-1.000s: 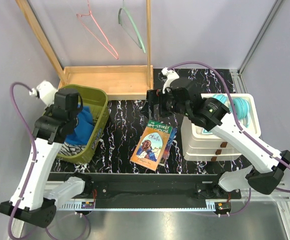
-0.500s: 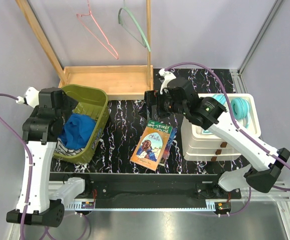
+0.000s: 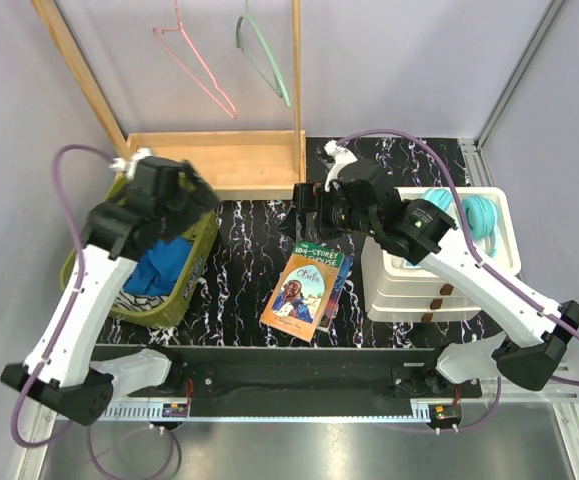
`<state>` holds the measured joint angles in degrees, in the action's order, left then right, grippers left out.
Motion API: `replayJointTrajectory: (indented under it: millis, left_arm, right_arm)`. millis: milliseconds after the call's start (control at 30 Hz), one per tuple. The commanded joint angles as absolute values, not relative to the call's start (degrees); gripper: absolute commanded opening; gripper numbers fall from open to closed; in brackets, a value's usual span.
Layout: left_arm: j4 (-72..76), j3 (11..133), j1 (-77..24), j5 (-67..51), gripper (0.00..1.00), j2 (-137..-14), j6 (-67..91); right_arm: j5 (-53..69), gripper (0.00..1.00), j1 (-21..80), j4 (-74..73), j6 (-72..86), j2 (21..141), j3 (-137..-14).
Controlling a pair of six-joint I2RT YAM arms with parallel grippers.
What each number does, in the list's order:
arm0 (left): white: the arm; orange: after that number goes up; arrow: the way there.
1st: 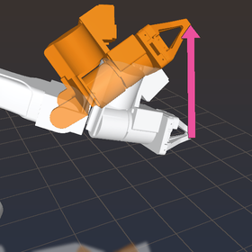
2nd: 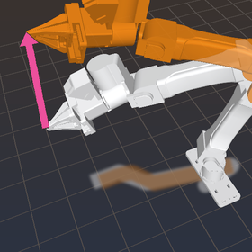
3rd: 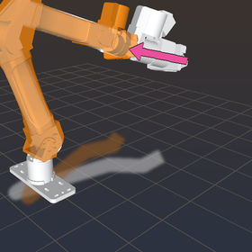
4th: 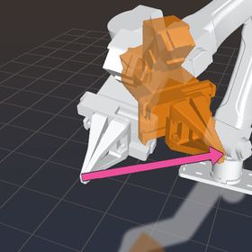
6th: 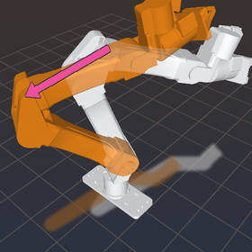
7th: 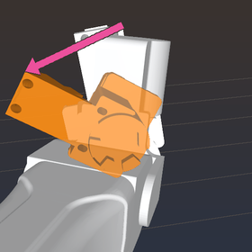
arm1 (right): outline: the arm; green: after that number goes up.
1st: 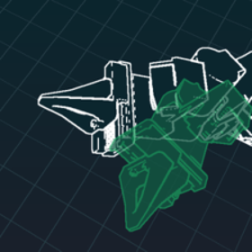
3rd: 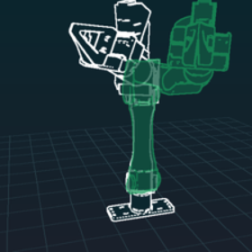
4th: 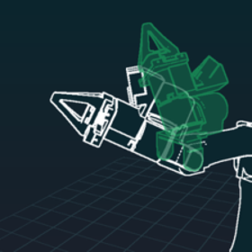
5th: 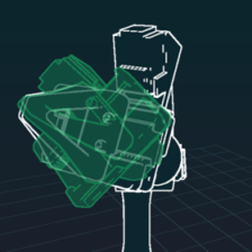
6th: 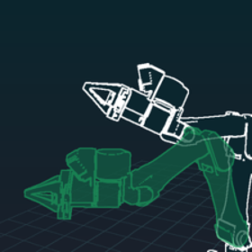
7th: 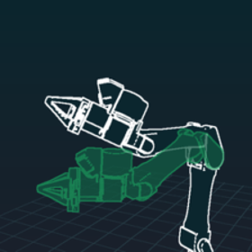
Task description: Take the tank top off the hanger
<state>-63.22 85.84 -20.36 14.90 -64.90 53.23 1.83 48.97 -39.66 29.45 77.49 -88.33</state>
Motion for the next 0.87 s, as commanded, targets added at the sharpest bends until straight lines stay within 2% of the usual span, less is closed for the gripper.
replayJointTrajectory:
  millis: [0, 200, 300, 433, 600, 833]
  left_arm:
    - [-58.64, 85.71, -33.71, 12.75, 0.99, -66.27, 52.39]
    - [-45.9, 77.01, -47.26, 8.71, 0.99, -63.73, 47.03]
    - [-36.33, 69.3, -49.56, 4.23, 0.99, -59.43, 47.46]
    - [-20.96, 58.55, -49.57, -2.45, 0.99, -51.25, 49.92]
    - [-14.69, 52.39, -49.66, -4.74, 0.99, -44.49, 49.92]
    - [-0.38, 44.13, -49.57, -12.47, 0.99, -37.45, 51.94]
  right_arm:
    - [-2.89, 1.0, 48.78, -37.18, 34.71, 73.48, -85.44]
    - [-9.93, 1.0, 48.78, -36.56, 42.18, 64.54, -76.84]
    - [-11.69, 1.0, 48.78, -36.21, 45.7, 59.88, -71.92]
    - [-11.25, 1.0, 48.87, -35.16, 48.25, 54.59, -67.42]
    - [-10.11, 1.0, 48.87, -31.04, 48.87, 47.31, -63.47]
    - [-0.46, 1.0, 48.78, -21.72, 48.07, 43.33, -60.91]
